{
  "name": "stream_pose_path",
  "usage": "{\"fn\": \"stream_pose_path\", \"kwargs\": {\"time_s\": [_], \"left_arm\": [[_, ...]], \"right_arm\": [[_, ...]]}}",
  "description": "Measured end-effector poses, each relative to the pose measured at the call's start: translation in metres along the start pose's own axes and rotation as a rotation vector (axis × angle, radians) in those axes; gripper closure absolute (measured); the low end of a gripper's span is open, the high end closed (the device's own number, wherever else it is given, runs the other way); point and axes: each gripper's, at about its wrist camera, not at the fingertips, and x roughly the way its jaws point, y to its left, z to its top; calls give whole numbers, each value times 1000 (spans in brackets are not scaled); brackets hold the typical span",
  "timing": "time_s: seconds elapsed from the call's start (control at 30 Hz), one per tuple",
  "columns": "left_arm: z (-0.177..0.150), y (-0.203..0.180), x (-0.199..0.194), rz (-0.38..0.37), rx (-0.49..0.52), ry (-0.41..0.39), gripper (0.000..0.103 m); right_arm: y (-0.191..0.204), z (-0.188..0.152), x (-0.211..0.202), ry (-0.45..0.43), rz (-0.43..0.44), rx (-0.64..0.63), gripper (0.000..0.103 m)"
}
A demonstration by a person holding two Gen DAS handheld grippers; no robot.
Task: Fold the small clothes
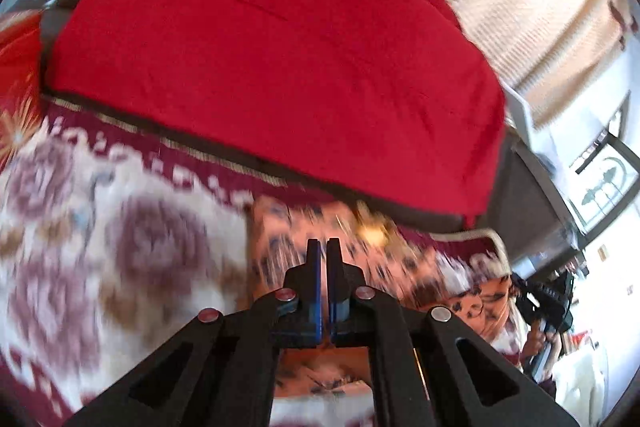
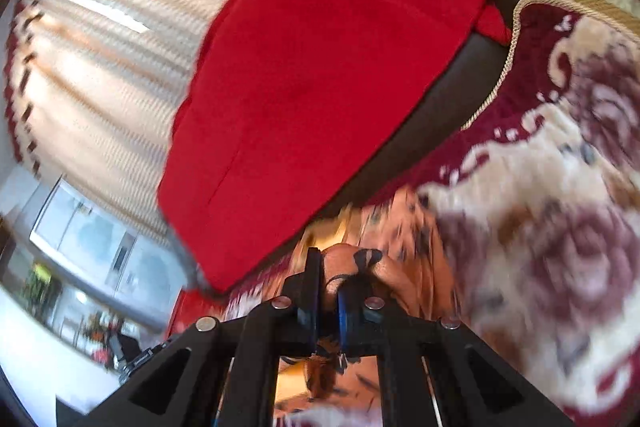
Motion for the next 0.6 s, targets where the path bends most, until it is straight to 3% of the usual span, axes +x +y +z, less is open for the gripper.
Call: {"fn": "stream_pose_path", "kwargs": {"time_s": [0.13,0.23,0.3,0.37,0.43,0.47,0.6], "left_arm": [[22,13,56,37,-42,31,101],[1,18,76,25,-46,49,98],[-22,23,83,68,-78,61,74],[-36,20,82,51,-72,17,30],[-44,11,88,81,-51,11,20],[-42,7,93,83,-35,31,20],[-38,6,117,-32,2,140,18]], "right_arm": [[-38,39,82,15,-27,96,96],[-67,39,126,55,-48,163,92],[-82,33,139,70,-35,193,92],[-93,29,151,100,-71,192,92],[-97,26,154,110,-63,198,92],[-97,25,153,103,-59,200,92],[-93,19,149,92,-45,193,92]]}}
